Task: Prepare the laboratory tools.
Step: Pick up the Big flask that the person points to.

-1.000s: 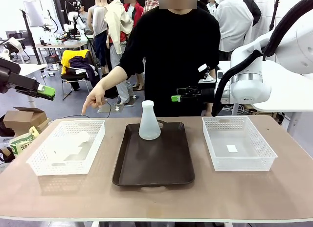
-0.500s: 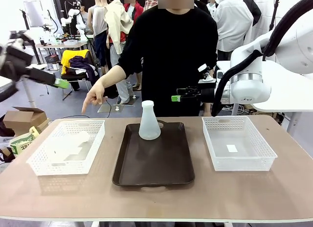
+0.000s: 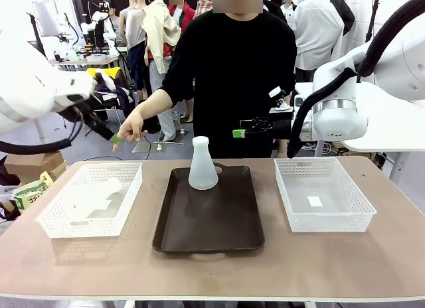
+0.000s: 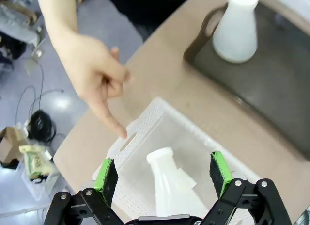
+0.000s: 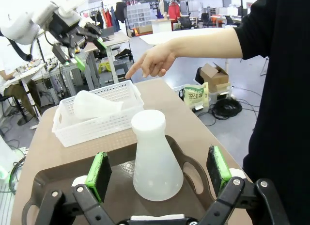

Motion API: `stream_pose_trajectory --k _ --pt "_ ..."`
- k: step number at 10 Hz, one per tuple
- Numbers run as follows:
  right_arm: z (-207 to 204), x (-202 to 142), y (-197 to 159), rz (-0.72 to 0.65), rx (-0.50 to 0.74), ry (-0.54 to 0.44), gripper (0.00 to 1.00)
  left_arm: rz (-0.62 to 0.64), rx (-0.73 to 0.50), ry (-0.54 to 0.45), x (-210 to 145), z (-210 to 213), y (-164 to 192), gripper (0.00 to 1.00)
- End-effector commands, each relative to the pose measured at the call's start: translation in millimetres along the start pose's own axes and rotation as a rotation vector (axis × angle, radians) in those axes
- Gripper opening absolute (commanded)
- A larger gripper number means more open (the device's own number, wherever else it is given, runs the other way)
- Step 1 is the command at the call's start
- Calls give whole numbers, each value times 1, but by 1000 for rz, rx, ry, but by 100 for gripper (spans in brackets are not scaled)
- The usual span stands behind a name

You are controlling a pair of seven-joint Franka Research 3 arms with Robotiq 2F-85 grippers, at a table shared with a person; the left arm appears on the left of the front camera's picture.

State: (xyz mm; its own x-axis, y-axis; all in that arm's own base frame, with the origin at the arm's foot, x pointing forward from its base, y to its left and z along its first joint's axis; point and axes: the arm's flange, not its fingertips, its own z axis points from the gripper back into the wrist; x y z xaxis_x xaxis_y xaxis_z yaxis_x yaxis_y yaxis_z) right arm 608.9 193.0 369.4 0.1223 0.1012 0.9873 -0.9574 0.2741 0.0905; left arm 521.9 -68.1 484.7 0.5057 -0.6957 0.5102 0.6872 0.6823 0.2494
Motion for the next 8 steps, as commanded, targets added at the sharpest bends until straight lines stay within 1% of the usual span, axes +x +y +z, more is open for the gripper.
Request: stream_pose_trajectory --k 1,2,3,4,8 --pt "-2 1 -2 -11 4 13 100 6 46 155 9 -13 1 100" --pt "-2 1 -2 -11 4 13 100 8 49 192 5 -23 0 100" --pt "-2 1 -2 -11 4 13 100 31 6 265 4 -44 4 100" --pt "-2 1 -2 -11 4 13 100 49 -21 321 1 -55 7 100" --pt "-2 1 -2 -11 4 13 100 140 -43 402 -13 -101 15 100"
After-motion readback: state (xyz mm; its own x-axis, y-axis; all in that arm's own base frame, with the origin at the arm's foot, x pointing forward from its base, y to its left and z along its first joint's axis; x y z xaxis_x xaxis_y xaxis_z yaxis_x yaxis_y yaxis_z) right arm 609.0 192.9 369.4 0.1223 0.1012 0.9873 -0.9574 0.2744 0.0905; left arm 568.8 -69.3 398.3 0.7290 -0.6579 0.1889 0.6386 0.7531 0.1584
